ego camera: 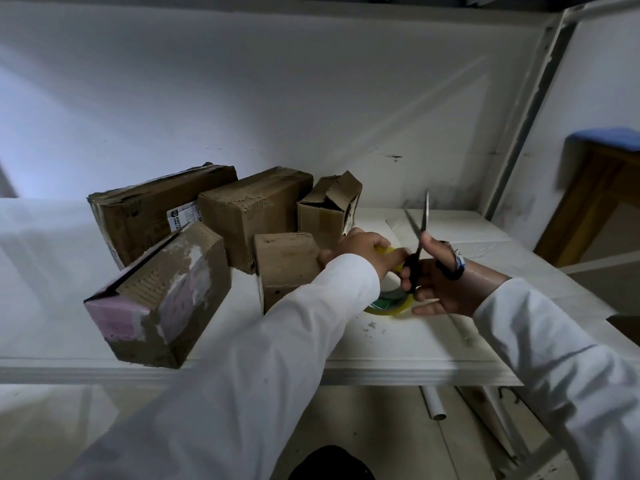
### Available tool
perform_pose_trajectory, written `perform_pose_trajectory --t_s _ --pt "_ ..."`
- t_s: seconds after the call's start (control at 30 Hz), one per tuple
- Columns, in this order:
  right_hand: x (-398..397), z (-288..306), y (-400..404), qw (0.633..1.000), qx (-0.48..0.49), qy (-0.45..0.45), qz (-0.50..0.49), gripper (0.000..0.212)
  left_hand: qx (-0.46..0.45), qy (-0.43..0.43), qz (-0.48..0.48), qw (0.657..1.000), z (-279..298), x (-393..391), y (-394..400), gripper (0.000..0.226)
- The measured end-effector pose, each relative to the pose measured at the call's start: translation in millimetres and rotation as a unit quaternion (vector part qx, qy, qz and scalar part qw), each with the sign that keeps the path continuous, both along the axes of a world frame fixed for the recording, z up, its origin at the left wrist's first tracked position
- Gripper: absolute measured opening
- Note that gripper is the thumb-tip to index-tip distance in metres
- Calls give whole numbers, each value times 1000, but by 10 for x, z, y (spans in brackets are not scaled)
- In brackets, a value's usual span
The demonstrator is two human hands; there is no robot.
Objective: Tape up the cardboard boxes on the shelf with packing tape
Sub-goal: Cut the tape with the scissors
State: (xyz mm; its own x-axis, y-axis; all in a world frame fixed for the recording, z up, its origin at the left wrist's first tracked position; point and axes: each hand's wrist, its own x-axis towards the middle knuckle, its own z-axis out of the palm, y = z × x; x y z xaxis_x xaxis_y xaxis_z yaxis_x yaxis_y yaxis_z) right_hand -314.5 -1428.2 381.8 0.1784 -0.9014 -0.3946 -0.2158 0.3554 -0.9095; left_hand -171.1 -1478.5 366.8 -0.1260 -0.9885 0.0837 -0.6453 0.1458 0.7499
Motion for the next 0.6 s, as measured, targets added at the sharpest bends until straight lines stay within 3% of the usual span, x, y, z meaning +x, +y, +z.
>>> perform_pose_trajectory --t_s 0.07,0.13,0.2,0.33,0.5,0.57,0.6 --pt "-77 45 -6 999 -6 -9 -51 53 -15 -60 20 998 -5 33 -1 34" --pt "-148 38 -23 991 8 6 -135 43 2 -58 26 998 15 71 10 35" --pt "-202 -52 -41 978 16 100 -184 35 27 -41 34 998 42 104 -6 29" --pt "-323 -378 -91 922 18 360 -140 34 22 -67 46 996 98 138 -45 22" --pt "-300 -470 -140 871 2 469 -147 44 -23 -141 33 989 99 181 -49 21" --pt "-211 -383 -120 835 -49 521 -172 52 -58 -188 24 980 98 201 -30 22" --pt "-149 -328 -106 836 -91 508 -184 55 -76 -212 23 974 90 214 -10 22"
